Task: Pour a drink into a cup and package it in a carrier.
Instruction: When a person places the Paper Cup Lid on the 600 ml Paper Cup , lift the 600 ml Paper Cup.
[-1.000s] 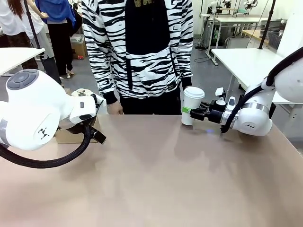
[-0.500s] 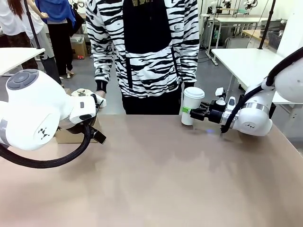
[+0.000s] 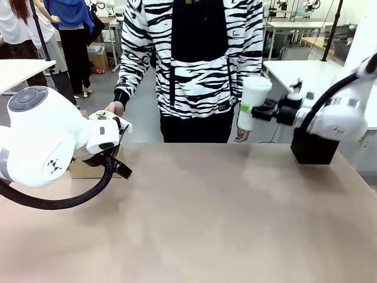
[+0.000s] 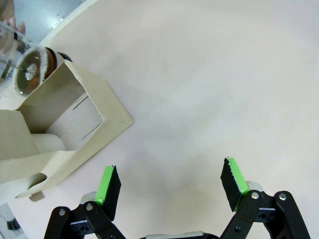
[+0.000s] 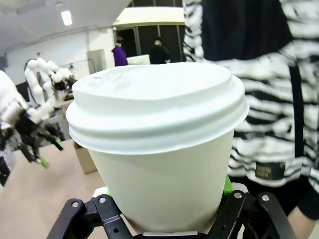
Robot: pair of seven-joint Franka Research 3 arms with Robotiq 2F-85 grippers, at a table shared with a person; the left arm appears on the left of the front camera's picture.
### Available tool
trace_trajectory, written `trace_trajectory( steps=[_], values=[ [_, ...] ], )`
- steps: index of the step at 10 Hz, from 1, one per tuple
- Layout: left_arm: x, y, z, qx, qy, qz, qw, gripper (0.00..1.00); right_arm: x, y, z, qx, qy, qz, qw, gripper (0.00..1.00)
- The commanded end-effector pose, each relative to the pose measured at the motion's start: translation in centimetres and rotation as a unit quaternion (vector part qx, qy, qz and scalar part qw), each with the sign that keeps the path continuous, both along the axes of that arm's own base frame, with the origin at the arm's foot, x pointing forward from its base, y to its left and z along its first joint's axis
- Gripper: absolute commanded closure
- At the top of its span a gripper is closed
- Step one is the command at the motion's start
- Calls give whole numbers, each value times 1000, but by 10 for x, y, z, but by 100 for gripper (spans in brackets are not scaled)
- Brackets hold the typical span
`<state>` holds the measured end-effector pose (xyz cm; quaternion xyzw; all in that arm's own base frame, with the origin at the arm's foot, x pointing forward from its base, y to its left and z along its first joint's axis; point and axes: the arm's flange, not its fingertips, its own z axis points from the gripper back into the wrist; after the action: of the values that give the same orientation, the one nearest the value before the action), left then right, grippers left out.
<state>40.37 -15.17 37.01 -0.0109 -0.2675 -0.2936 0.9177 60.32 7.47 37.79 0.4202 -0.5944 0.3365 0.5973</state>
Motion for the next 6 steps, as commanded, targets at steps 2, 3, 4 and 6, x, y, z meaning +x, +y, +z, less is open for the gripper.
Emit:
trace_trajectory(
  steps=[2, 3, 4, 6],
  values=[
    [0, 0, 0, -1, 0, 0, 1000, 0, -63, -13, 95, -21, 7, 7, 1000, 19],
    [0, 0, 0, -1, 0, 0, 1000, 0, -82, -16, 121, -15, 10, -6, 1000, 19],
    [0, 0, 0, -1, 0, 0, 1000, 0, -101, -17, 144, -9, 7, -4, 1000, 19],
    [0, 0, 0, -1, 0, 0, 1000, 0, -123, -20, 162, -2, 16, 22, 1000, 19]
  ],
)
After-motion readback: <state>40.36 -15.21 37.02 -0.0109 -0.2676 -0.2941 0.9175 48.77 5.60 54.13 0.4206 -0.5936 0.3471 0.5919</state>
